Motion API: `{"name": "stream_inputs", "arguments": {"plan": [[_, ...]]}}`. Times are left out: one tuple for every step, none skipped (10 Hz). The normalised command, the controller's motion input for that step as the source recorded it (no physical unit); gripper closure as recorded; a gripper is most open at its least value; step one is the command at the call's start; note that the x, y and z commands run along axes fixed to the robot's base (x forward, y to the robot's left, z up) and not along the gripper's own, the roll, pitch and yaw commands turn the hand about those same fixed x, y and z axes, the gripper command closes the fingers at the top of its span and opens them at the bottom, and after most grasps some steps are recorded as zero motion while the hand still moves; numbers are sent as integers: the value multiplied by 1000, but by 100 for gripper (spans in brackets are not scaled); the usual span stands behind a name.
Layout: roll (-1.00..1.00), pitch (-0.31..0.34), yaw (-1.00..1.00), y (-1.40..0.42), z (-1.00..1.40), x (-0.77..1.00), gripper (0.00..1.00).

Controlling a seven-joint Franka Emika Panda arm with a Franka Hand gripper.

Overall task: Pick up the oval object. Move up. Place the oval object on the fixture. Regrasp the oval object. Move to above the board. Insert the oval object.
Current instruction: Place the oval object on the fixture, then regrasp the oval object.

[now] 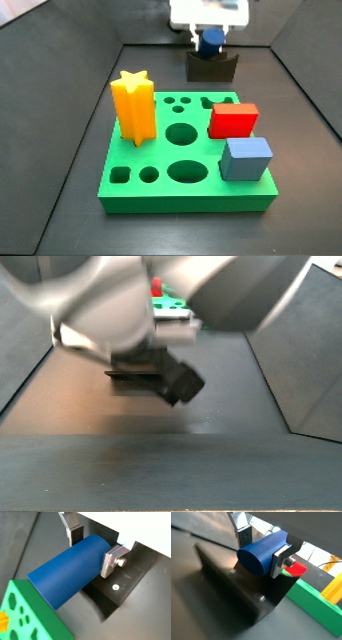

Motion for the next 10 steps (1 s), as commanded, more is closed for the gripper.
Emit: {"name": "stream_inputs", "arguments": {"plan": [[-200, 13, -114, 99, -979, 184, 100], [-172, -9, -102, 80, -712, 139, 100], [-162, -25, -90, 66, -530, 111, 100], [-111, -38, -74, 50, -464, 78, 100], [-111, -36, -68, 47, -462, 73, 100], [0, 0, 0, -500, -167, 0, 100], [0, 0, 0, 0, 0, 0, 0], [25, 88, -18, 0, 1000, 0, 0], [29, 89, -17, 1, 1000, -6, 0], [42, 88, -23, 2, 1000, -19, 0]]}}
